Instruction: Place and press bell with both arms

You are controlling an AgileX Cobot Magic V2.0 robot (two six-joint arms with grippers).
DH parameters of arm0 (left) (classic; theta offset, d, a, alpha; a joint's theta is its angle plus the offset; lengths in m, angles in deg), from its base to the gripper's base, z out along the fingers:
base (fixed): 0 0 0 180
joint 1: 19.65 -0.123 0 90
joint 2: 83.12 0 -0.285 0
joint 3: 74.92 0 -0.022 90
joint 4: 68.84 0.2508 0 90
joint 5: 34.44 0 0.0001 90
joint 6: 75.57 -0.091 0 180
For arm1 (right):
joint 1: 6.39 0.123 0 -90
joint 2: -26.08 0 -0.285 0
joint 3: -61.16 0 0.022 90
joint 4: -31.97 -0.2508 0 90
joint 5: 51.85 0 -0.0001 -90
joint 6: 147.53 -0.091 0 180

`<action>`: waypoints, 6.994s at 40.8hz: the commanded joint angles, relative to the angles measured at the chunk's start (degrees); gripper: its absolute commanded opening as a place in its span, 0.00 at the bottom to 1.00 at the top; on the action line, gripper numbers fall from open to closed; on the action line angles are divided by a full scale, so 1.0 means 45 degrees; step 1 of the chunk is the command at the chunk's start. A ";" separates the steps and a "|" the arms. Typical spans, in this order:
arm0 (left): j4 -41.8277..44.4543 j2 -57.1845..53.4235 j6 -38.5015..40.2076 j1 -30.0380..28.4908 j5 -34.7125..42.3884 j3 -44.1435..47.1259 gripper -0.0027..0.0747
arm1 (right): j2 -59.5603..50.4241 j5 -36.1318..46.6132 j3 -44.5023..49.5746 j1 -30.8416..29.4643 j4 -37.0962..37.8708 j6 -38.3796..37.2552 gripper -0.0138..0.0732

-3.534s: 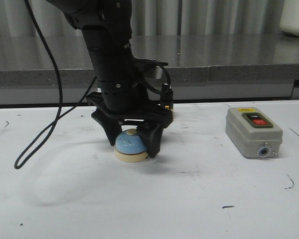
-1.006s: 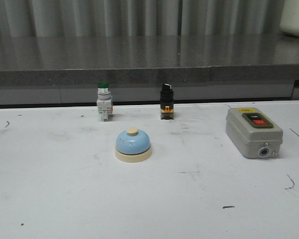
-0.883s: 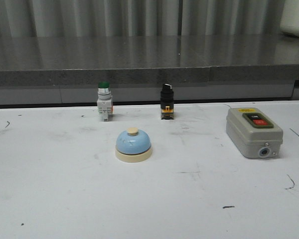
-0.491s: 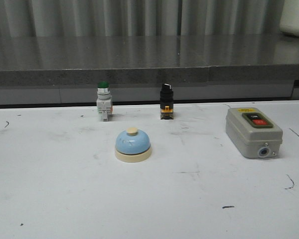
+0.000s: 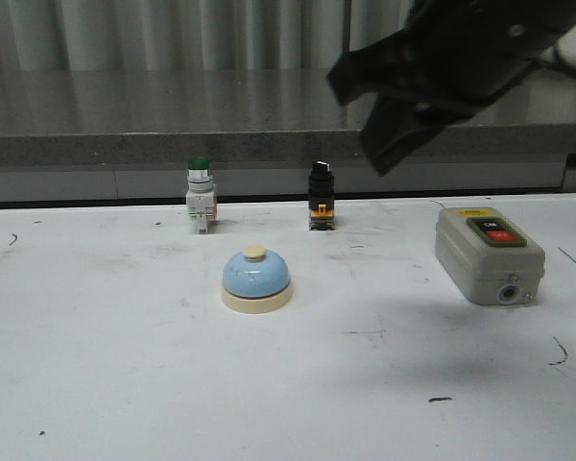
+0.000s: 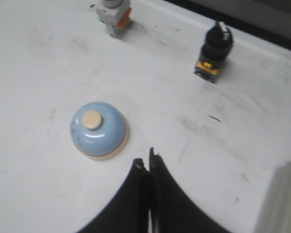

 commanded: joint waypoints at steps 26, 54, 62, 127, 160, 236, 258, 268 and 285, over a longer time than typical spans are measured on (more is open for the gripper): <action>-0.0169 0.0147 0.0013 -0.0029 0.1018 -0.0328 0.01 | 0.4356 -0.0981 -0.5269 0.1385 -0.0205 0.0082 0.09; -0.0169 0.0147 0.0013 -0.0029 0.1018 -0.0328 0.01 | 0.2709 -0.1411 -0.5269 0.1214 -0.0205 0.0082 0.09; -0.0169 0.0147 0.0013 -0.0029 0.1018 -0.0328 0.01 | 0.1071 -0.1508 -0.4417 0.0350 -0.0205 -0.0109 0.09; -0.0169 0.0147 0.0013 -0.0029 0.1018 -0.0328 0.01 | -1.6115 -0.0197 0.7964 -0.5228 0.0525 -0.0245 0.09; -0.0143 -0.1383 0.0013 -0.0048 0.1695 0.1548 0.01 | -1.6115 -0.0197 0.7964 -0.5228 0.0525 -0.0245 0.09; -0.0143 -0.1553 0.0013 -0.0048 0.5553 0.4763 0.01 | -1.7666 0.2884 1.2336 -0.6139 0.1285 -0.0234 0.09; -0.0143 -0.1531 0.0013 -0.0048 0.5553 0.4763 0.01 | -1.9846 0.1245 1.3001 -0.6159 0.1285 -0.0245 0.09; -0.0143 -0.1531 0.0013 -0.0048 0.5553 0.4763 0.01 | -1.9846 0.1246 1.3001 -0.6159 0.1285 -0.0245 0.09; -0.0143 -0.1531 0.0013 -0.0048 0.5553 0.4763 0.01 | -1.9846 0.1246 1.3001 -0.6159 0.1285 -0.0245 0.09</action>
